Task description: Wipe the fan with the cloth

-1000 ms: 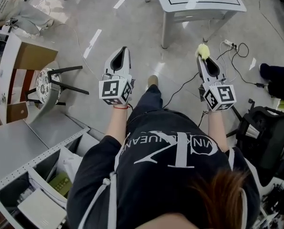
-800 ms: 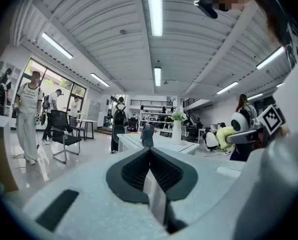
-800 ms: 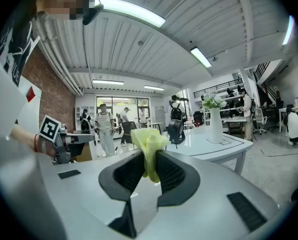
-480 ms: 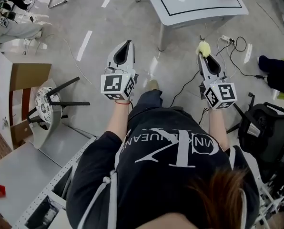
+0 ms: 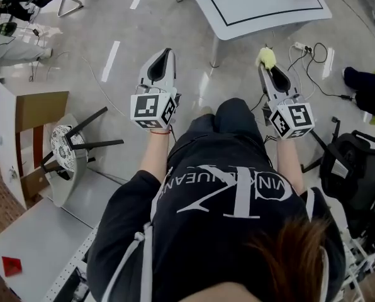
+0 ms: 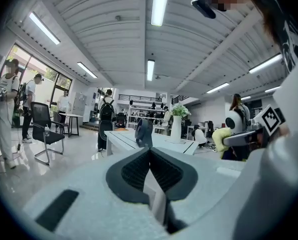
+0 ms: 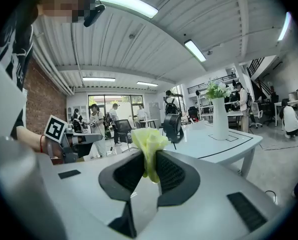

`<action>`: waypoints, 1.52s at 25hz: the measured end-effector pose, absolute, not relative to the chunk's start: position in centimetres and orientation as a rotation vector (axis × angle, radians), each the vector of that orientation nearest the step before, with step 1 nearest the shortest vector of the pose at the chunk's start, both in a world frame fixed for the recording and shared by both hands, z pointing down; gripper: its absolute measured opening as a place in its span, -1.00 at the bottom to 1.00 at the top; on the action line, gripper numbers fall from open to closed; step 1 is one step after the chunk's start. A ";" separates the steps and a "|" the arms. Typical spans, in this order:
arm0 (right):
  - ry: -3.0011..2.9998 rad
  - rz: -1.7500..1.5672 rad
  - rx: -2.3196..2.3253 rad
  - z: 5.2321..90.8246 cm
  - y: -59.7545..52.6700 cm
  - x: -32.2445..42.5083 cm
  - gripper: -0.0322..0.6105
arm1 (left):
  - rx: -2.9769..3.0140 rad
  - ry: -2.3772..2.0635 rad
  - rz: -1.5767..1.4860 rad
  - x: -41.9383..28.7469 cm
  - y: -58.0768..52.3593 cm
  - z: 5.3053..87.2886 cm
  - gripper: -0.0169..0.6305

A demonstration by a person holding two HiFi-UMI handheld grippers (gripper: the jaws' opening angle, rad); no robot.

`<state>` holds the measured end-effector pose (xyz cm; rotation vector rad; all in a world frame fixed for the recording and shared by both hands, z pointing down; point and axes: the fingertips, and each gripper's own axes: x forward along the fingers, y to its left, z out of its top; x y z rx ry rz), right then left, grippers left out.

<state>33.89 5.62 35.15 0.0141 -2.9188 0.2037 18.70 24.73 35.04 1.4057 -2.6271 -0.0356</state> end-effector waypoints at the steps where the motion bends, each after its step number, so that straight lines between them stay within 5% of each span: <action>1: -2.919 0.202 0.012 35.1 5.3 33.7 -0.69 | 1.405 -2.626 -0.036 18.4 24.5 35.0 -0.91; 29: -2.823 0.160 -0.371 38.4 -9.2 15.2 -0.69 | 1.424 -2.527 -0.009 7.2 2.1 38.5 -0.91; 38: -2.800 0.138 -0.516 39.0 -11.1 8.9 -0.68 | 1.353 -2.517 -0.030 2.7 -2.4 40.0 -0.60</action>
